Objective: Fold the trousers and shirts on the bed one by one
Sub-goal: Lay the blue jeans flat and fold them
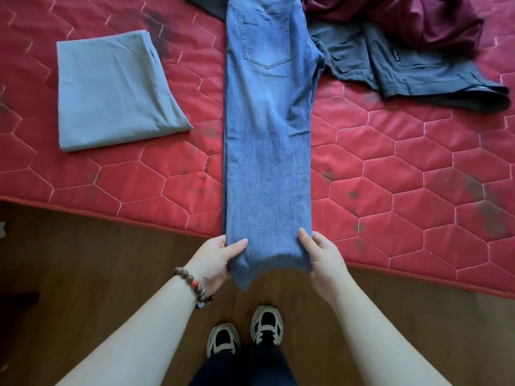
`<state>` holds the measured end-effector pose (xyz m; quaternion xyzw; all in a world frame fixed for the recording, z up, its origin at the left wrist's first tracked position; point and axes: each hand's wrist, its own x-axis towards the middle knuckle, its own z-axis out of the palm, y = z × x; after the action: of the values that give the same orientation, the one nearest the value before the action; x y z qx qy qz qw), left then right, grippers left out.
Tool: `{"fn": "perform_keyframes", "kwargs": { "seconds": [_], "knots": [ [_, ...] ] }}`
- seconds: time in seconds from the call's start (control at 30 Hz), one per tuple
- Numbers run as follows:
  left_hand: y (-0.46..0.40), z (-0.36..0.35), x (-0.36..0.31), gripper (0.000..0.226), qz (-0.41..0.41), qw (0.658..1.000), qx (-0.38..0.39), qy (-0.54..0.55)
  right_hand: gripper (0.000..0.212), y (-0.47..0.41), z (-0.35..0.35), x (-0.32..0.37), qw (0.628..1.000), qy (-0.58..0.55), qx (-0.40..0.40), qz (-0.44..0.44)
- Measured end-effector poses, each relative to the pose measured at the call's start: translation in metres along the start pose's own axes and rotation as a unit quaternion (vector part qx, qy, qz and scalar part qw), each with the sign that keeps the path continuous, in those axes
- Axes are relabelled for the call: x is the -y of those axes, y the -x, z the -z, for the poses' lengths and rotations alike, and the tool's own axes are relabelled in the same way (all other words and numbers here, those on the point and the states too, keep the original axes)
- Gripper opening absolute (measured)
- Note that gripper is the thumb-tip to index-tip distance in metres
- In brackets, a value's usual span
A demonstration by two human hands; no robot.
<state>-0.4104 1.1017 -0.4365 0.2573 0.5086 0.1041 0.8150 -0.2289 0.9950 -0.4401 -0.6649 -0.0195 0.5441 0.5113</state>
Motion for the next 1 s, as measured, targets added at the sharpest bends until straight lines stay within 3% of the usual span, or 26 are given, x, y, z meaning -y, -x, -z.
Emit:
{"fn": "perform_keyframes", "kwargs": {
  "seconds": [0.17, 0.27, 0.37, 0.43, 0.57, 0.67, 0.77, 0.9, 1.0],
  "knots": [
    [-0.001, 0.013, 0.02, 0.015, -0.029, 0.993, -0.103, -0.05, 0.014, 0.014, 0.005, -0.024, 0.992, 0.123, 0.019, -0.024],
    [-0.004, 0.023, 0.031, 0.012, -0.044, 0.992, -0.104, -0.058, 0.012, 0.016, 0.007, -0.032, 0.989, 0.148, 0.021, -0.007],
    [-0.012, 0.035, 0.043, 0.012, -0.035, 0.962, -0.161, -0.217, 0.009, 0.014, 0.006, -0.046, 0.971, 0.234, -0.046, -0.008],
    [-0.016, 0.036, 0.046, 0.011, -0.018, 0.951, -0.158, -0.267, 0.011, 0.013, 0.004, -0.051, 0.965, 0.253, -0.058, -0.033],
    [-0.03, 0.027, 0.03, 0.015, -0.059, 0.976, -0.137, -0.158, 0.02, 0.002, 0.0, -0.036, 0.981, 0.183, -0.031, -0.053],
    [-0.054, 0.018, 0.004, 0.01, -0.08, 0.978, -0.176, -0.079, 0.04, -0.017, 0.0, -0.018, 0.98, 0.193, -0.046, -0.026],
    [-0.079, 0.01, -0.027, 0.008, -0.101, 0.97, -0.206, -0.085, 0.027, -0.041, -0.002, 0.008, 0.983, 0.169, -0.071, -0.007],
    [-0.113, 0.006, -0.072, 0.01, -0.112, 0.96, -0.23, -0.109, 0.014, -0.078, -0.011, 0.046, 0.993, 0.104, -0.04, -0.025],
    [-0.139, 0.002, -0.108, 0.006, -0.117, 0.963, -0.219, -0.107, 0.009, -0.111, -0.026, 0.078, 0.993, 0.112, -0.036, 0.012]
  ]
}}
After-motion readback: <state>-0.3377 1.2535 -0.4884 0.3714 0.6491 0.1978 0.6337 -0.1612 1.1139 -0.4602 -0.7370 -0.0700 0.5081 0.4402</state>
